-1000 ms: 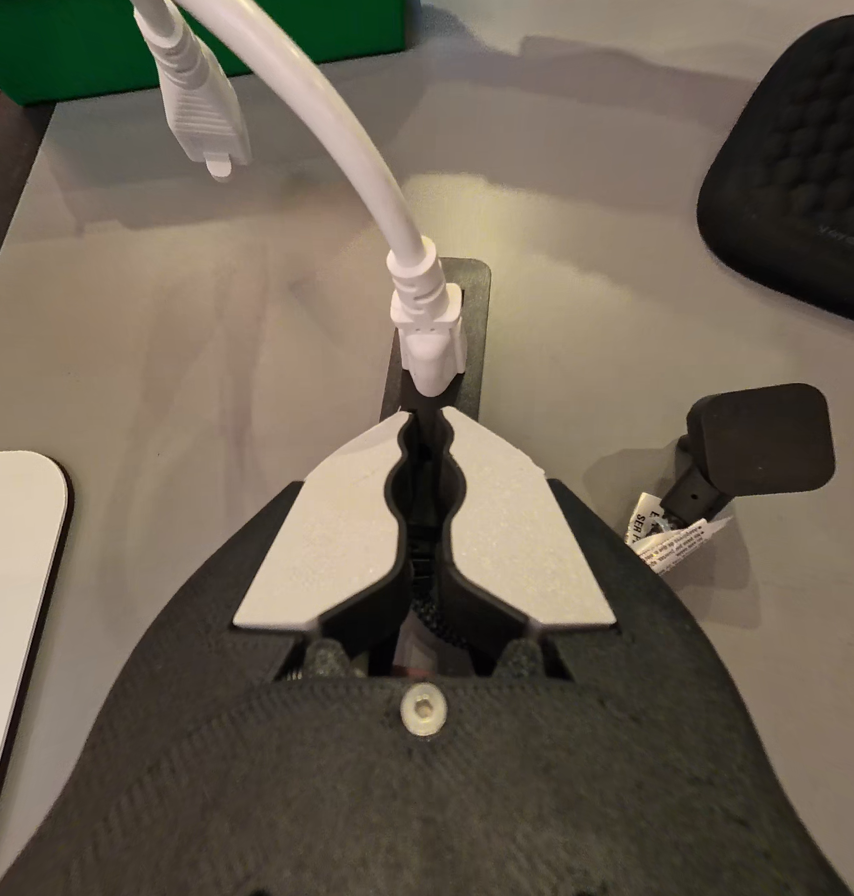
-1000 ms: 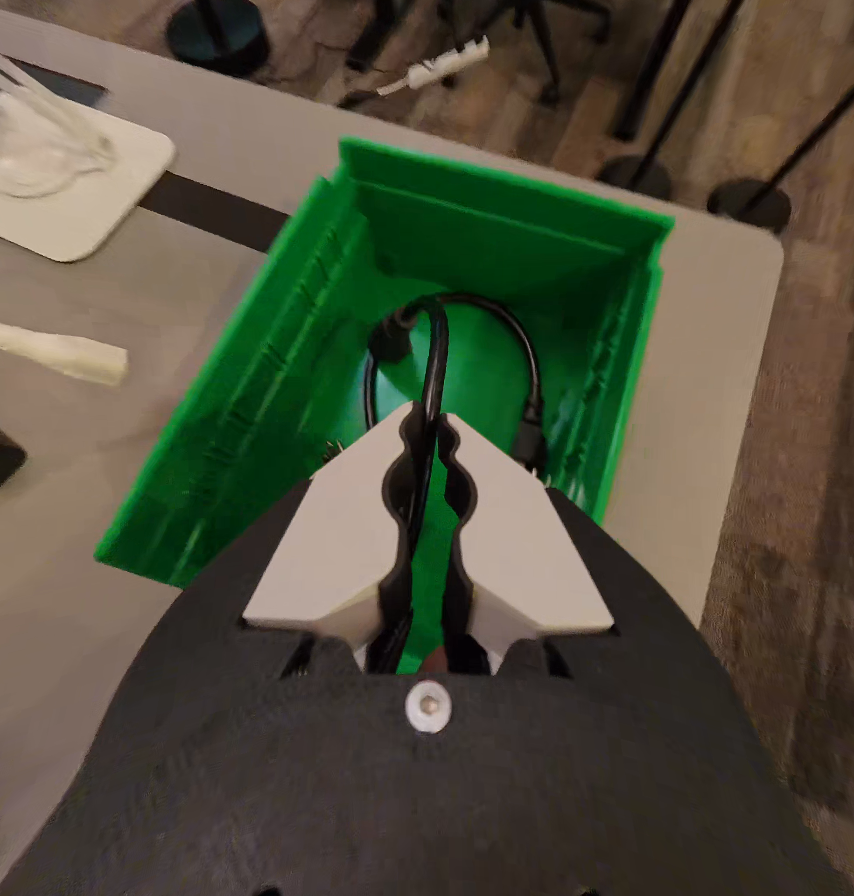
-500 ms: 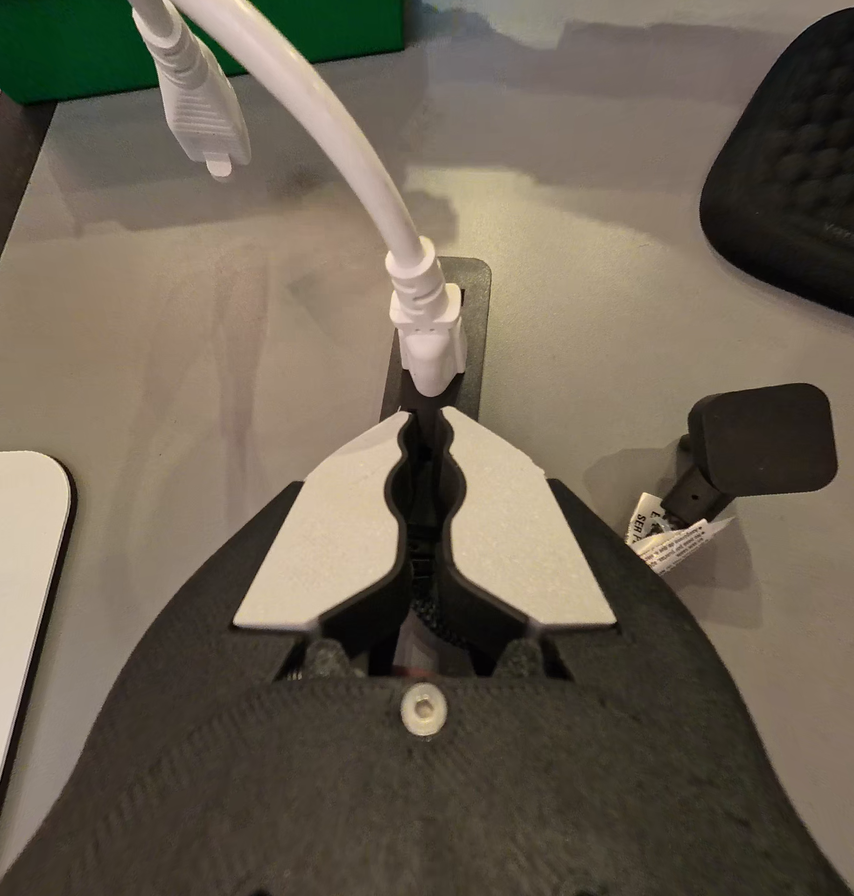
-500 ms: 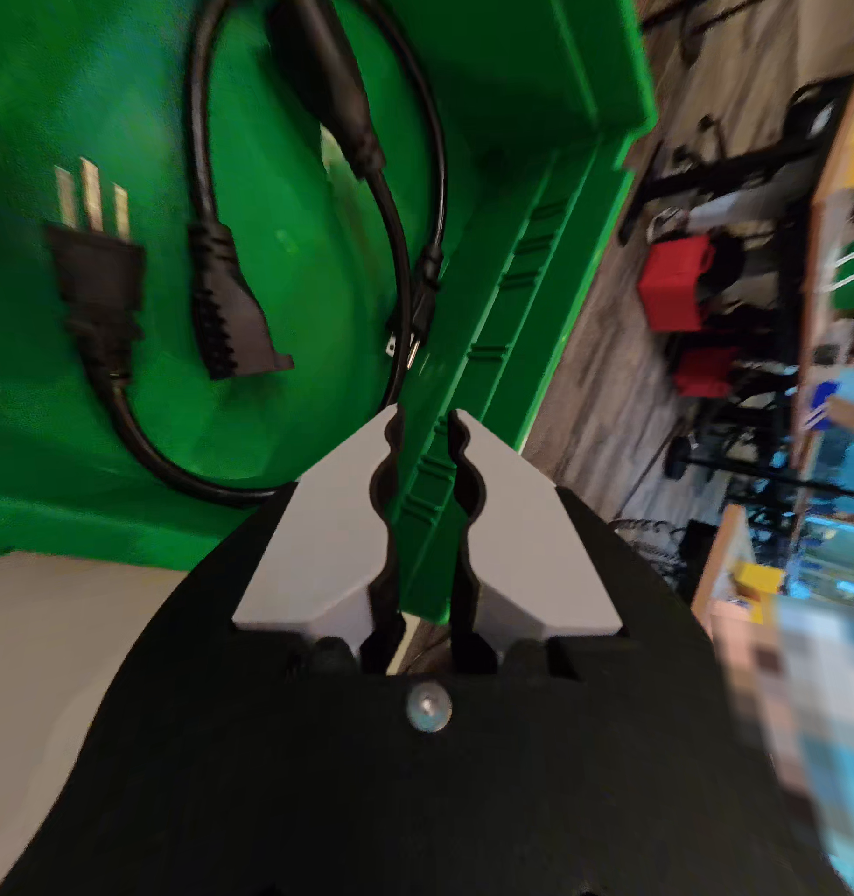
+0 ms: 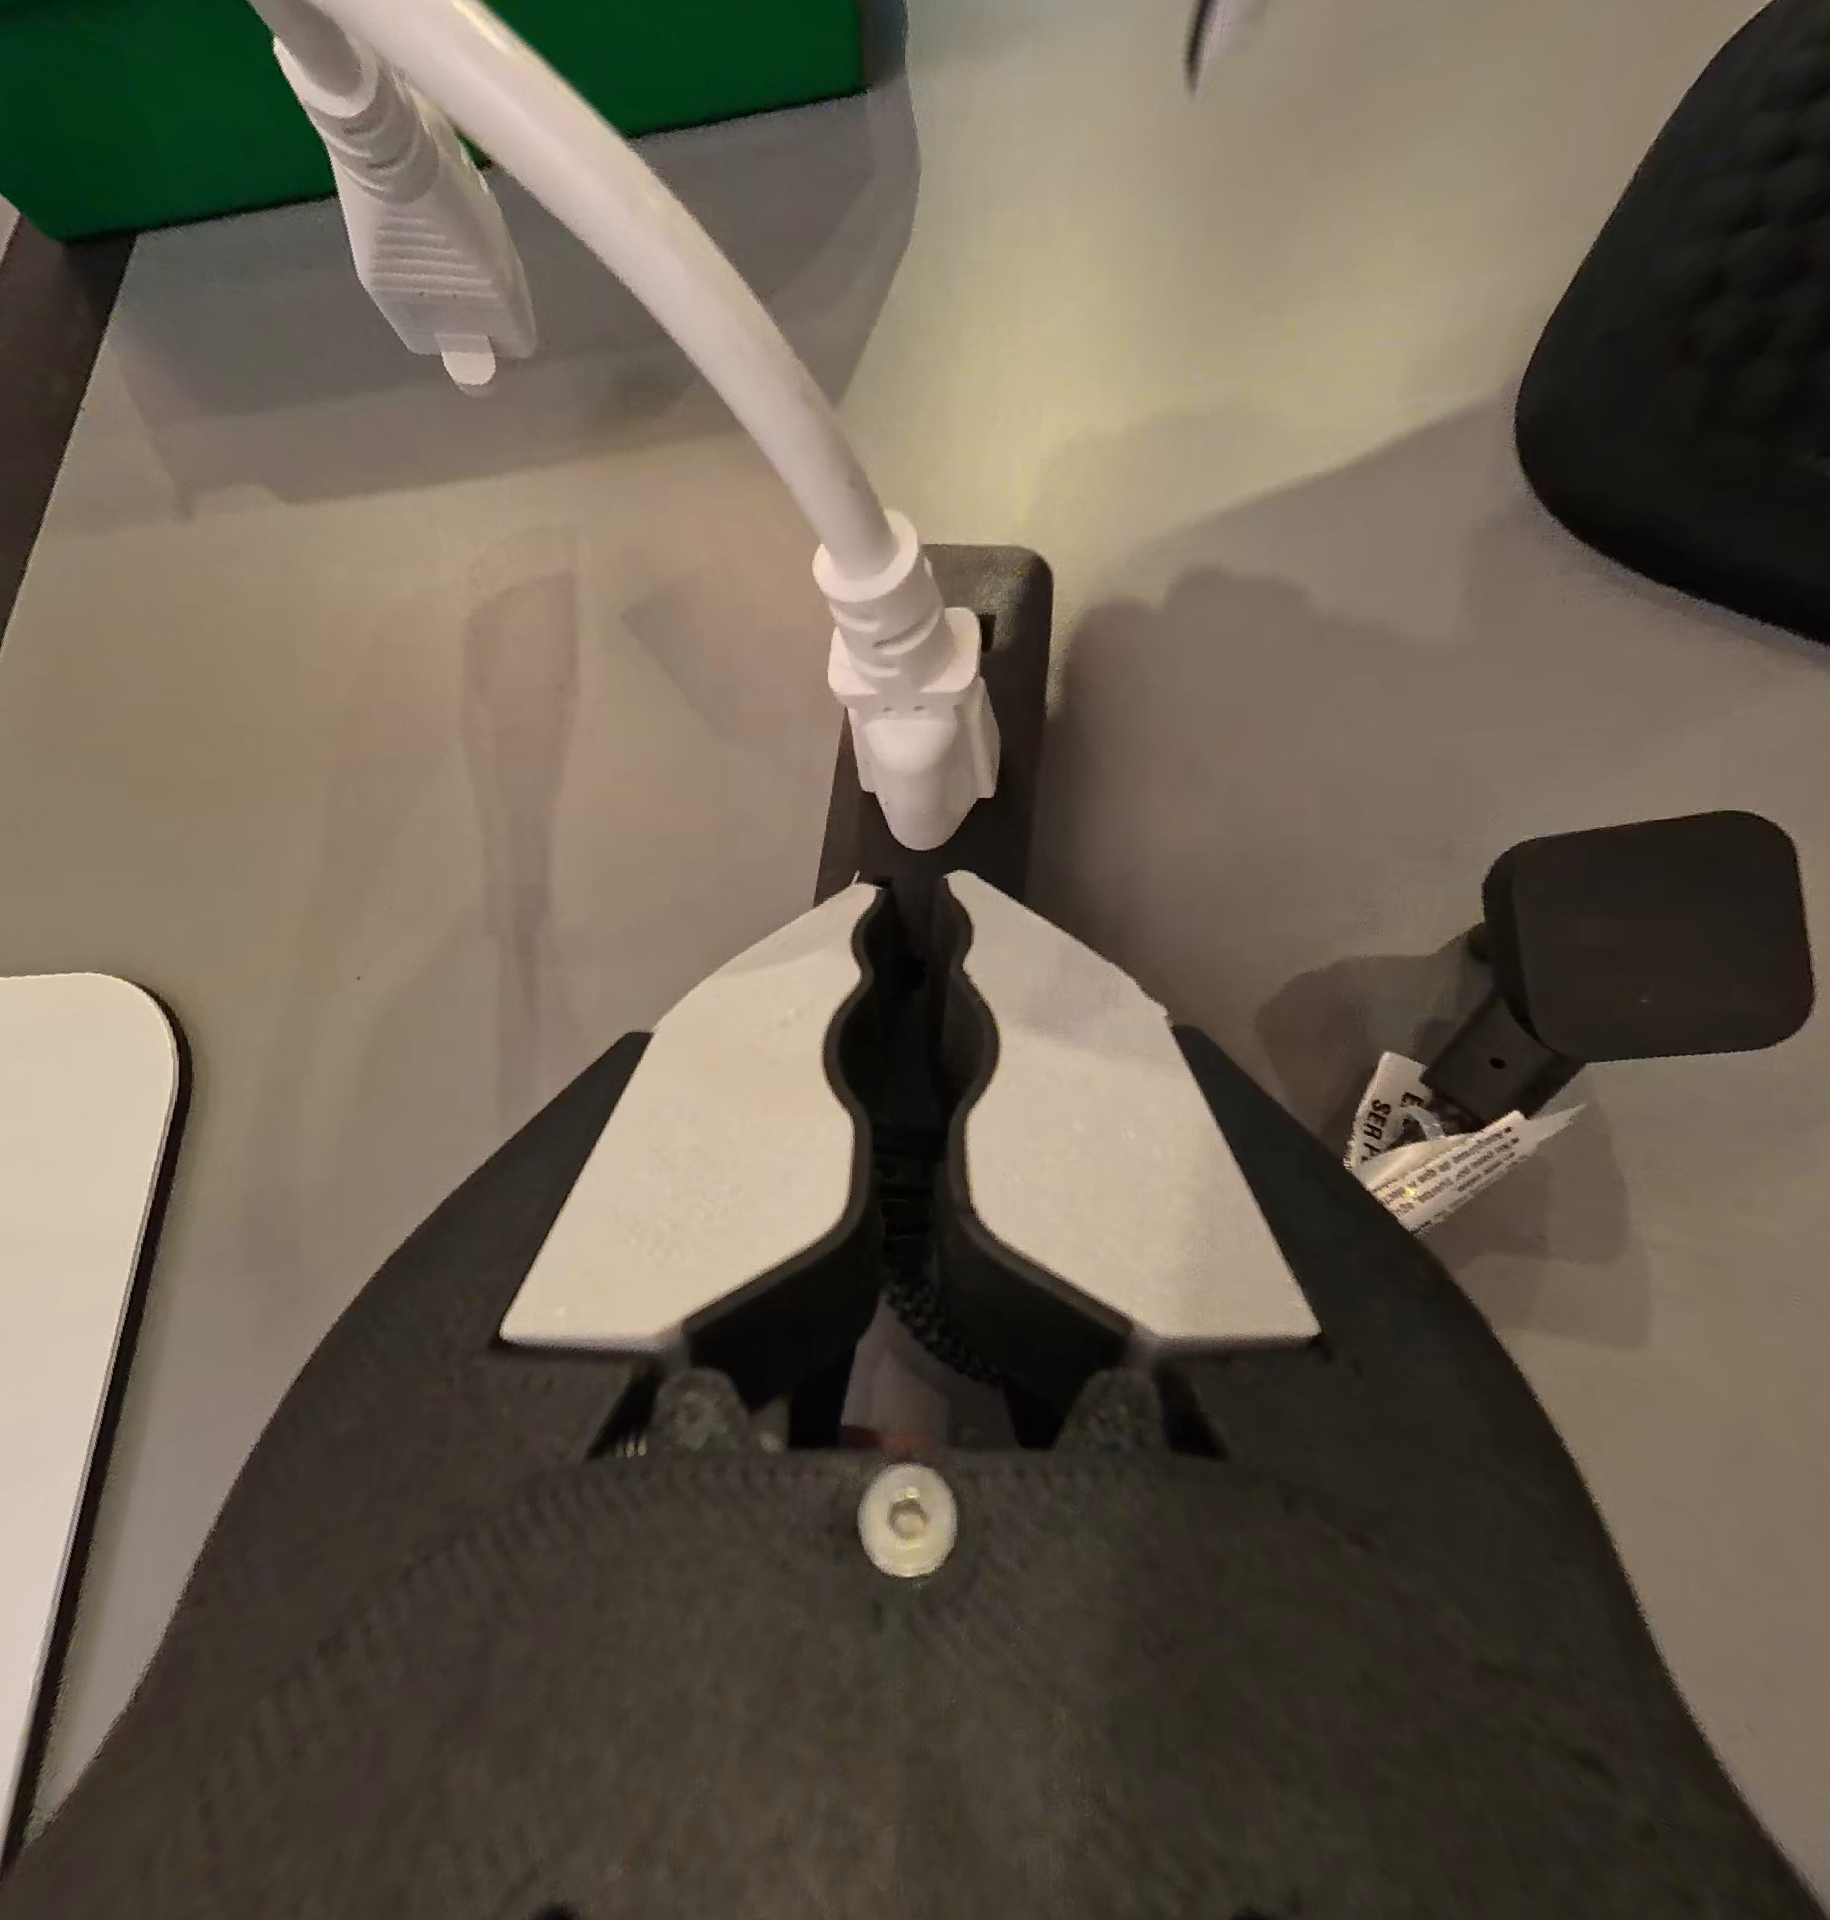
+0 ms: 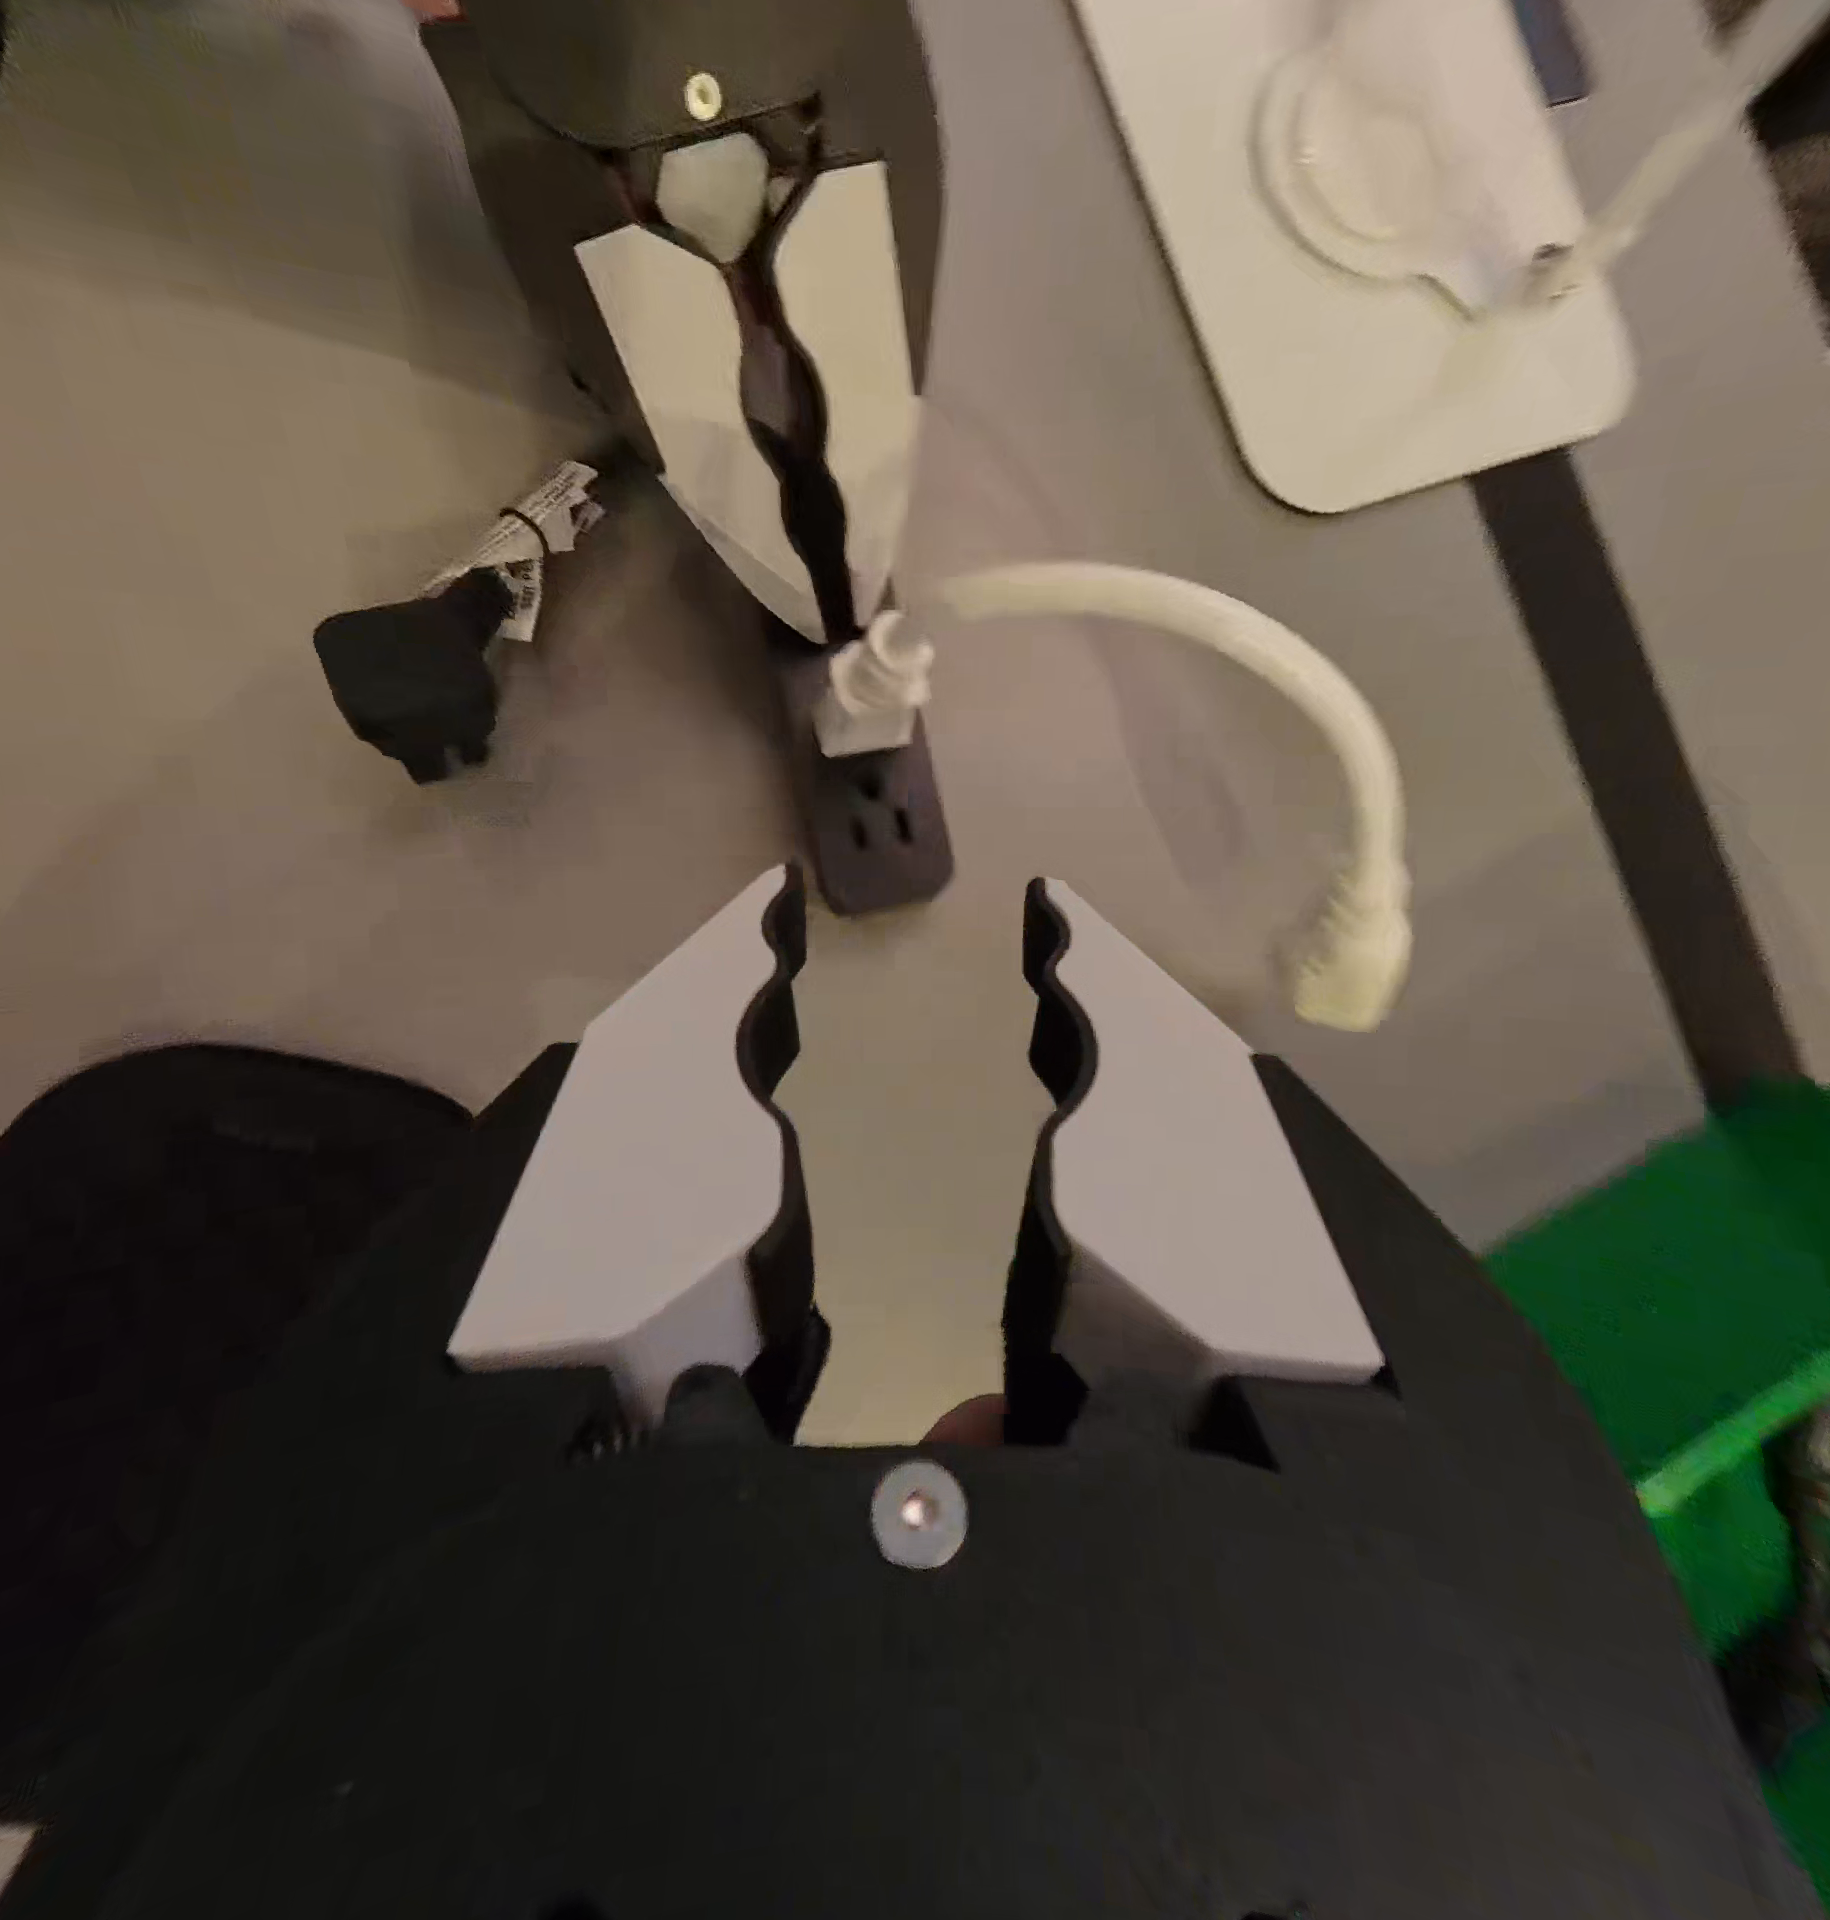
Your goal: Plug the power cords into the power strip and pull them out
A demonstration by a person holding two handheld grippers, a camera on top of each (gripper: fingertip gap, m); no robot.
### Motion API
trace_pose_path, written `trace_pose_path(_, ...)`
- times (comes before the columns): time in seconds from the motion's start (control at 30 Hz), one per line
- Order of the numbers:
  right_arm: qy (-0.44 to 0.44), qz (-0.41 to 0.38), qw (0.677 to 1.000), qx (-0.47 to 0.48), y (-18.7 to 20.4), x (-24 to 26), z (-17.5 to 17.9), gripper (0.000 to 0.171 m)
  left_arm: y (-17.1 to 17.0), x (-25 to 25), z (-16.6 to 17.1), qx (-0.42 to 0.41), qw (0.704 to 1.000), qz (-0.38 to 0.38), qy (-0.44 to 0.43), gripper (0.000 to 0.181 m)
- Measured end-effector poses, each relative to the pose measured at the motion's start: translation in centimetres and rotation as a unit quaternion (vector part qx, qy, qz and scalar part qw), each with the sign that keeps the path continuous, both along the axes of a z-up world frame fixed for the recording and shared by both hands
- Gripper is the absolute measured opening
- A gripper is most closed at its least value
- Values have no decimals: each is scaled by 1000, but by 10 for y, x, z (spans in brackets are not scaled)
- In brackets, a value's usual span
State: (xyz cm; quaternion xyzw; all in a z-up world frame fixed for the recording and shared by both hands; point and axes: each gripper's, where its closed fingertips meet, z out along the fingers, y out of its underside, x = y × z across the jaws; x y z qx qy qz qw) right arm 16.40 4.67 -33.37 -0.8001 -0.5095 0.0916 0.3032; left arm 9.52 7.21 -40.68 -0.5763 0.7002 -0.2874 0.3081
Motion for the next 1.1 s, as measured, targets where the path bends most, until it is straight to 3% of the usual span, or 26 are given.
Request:
trace_pose_path(0.2,26,32,998,-48,10,-49,-40,44,0,0,0,9,1000,0,4,6)
trace_pose_path(0.4,-25,61,996,-60,23,-54,-57,39,0,0,0,8,1000,-3,4,7)
trace_pose_path(0.53,-50,99,991,-77,23,-54,-65,25,0,0,0,7,1000,-4,3,7)
trace_pose_path(1.1,-73,145,980,-119,22,-56,-72,23,-1,1,0,8,1000,-5,4,6)
